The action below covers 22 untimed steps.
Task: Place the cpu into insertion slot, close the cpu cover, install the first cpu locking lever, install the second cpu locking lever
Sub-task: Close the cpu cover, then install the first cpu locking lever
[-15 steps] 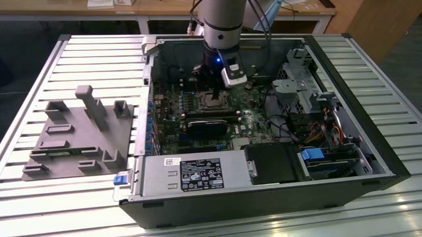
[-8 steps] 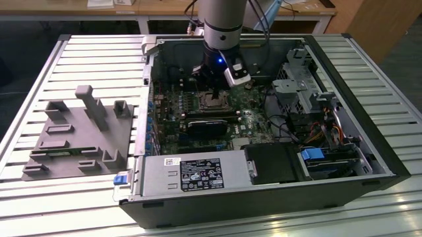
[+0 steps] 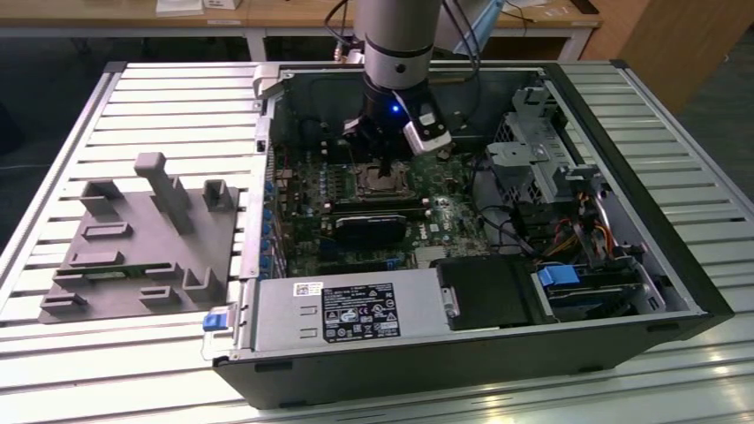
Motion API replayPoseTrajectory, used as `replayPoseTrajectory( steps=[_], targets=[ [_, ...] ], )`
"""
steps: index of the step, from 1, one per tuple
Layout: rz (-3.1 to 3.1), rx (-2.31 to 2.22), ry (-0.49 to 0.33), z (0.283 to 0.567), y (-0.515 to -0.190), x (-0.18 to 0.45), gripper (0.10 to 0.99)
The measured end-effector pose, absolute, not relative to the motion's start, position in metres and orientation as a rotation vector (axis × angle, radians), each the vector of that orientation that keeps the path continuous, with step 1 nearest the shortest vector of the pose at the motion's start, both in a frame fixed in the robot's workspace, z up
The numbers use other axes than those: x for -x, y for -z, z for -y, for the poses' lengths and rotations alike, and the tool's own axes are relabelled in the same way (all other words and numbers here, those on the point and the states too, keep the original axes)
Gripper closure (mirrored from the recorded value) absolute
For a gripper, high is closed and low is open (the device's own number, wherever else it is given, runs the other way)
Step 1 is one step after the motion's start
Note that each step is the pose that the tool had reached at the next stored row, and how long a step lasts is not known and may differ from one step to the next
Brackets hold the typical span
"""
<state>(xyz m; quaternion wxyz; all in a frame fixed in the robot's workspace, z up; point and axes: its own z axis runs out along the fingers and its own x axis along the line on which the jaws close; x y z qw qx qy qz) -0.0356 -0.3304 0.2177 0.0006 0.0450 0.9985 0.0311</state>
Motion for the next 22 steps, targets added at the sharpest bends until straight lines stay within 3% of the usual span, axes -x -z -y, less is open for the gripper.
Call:
replayPoseTrajectory(
  steps=[22],
  targets=[
    [-3.128, -0.141, -0.098, 0.33, -0.236, 0.036, 0.98]
  ],
)
